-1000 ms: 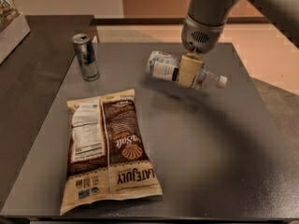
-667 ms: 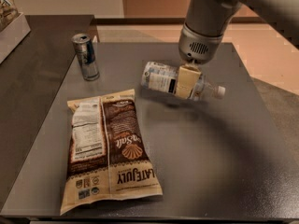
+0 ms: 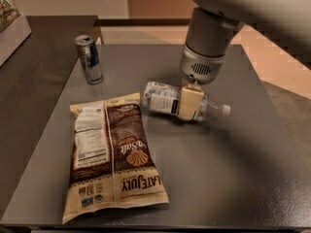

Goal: Move blue plastic bottle near brown chip bag

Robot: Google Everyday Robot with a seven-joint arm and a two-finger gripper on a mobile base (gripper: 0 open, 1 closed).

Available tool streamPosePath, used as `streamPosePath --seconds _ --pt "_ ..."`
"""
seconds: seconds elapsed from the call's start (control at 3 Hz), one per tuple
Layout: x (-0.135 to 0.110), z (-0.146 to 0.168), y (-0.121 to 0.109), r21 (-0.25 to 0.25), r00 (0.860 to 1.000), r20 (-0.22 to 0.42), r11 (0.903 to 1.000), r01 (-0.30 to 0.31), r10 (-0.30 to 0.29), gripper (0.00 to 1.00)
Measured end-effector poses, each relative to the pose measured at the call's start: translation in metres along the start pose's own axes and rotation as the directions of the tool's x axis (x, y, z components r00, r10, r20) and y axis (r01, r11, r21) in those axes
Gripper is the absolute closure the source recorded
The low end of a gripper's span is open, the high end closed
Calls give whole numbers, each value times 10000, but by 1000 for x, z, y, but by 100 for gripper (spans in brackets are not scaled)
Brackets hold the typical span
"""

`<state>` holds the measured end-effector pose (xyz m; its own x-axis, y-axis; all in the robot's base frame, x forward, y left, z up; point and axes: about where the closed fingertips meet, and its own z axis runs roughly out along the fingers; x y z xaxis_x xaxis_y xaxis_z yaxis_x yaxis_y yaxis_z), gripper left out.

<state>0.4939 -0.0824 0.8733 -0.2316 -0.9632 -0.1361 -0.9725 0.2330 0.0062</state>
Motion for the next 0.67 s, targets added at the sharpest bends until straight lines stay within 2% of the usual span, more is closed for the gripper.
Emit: streamPosePath --seconds 0.67 --pt "-2 -1 -2 123 10000 87 9999 1 -2 13"
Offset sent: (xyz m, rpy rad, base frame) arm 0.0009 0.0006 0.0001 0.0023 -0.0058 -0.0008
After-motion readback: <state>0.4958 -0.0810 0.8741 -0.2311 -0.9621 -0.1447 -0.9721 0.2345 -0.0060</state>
